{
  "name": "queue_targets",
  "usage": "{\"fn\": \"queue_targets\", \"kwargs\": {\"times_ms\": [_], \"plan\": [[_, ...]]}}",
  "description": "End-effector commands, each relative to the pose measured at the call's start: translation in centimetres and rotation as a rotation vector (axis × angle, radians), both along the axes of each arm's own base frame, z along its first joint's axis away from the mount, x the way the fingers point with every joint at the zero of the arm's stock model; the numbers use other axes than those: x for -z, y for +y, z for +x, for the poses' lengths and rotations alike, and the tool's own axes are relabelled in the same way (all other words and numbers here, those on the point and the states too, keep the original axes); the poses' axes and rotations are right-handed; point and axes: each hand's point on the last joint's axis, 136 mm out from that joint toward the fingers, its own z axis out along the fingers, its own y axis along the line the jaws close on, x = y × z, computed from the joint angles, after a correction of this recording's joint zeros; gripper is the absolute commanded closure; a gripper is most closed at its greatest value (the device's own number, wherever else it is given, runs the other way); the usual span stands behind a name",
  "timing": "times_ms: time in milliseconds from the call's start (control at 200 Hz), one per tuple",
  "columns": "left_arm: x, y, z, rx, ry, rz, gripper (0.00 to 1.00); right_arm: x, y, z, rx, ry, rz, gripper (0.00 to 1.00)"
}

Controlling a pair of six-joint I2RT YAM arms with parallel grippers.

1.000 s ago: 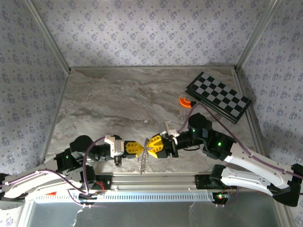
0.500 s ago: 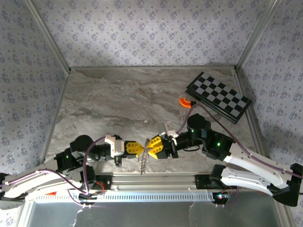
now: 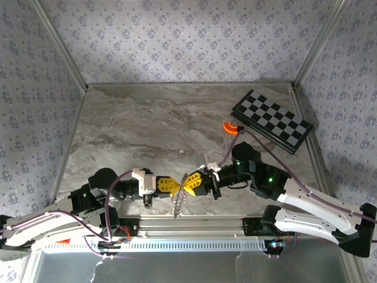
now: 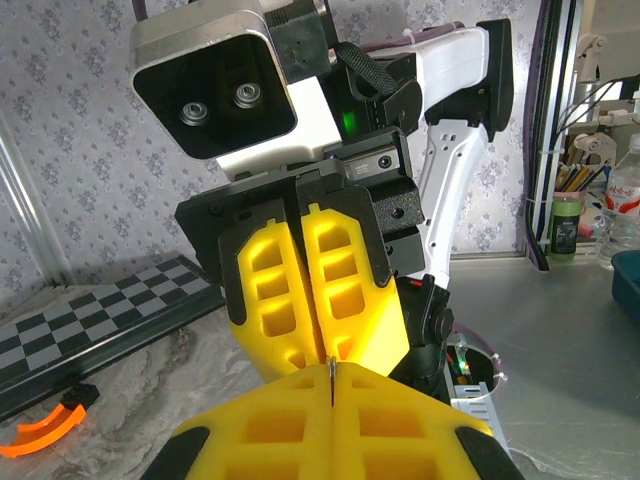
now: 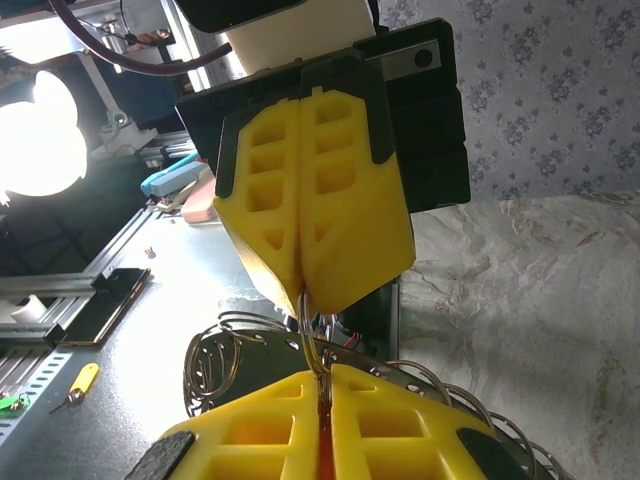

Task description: Put the keys on the keyring

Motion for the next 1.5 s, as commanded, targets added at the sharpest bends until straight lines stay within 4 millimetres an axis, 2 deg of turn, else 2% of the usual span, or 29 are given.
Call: {"fn": "queue_targets", "kwargs": {"times_ms": [0, 210, 545, 974, 1354, 1494], "plan": [[-4.7, 0.8, -0.9, 0.030, -0.050, -0.134, 1.00, 0.2, -0.2, -0.2, -0.012, 0.004, 0.003, 0.86], [-4.8, 0.9, -0.8, 0.024, -0.052, -0.140, 1.00, 0.0, -0.4, -0.3, -0.008, -0.008, 0.024, 0.86], [-4.6, 0.8, -0.8, 0.029, -0.048, -0.136, 1.00, 0.1, -0.4, -0.3, -0.014, -0.015, 0.029, 1.00], [-4.5, 0.3, -1.2, 0.060, -0.046, -0.130, 1.00, 1.3, 0.1, 0.4, 0.011, -0.008, -0.059, 1.00], [-4.6, 0.0, -1.2, 0.065, -0.042, -0.141, 1.00, -0.1, -0.1, 0.0, 0.002, -0.040, -0.049, 1.00], [-4.7, 0.4, -0.9, 0.043, -0.044, -0.178, 1.00, -0.6, -0.6, 0.0, 0.028, -0.055, -0.019, 0.91]]}}
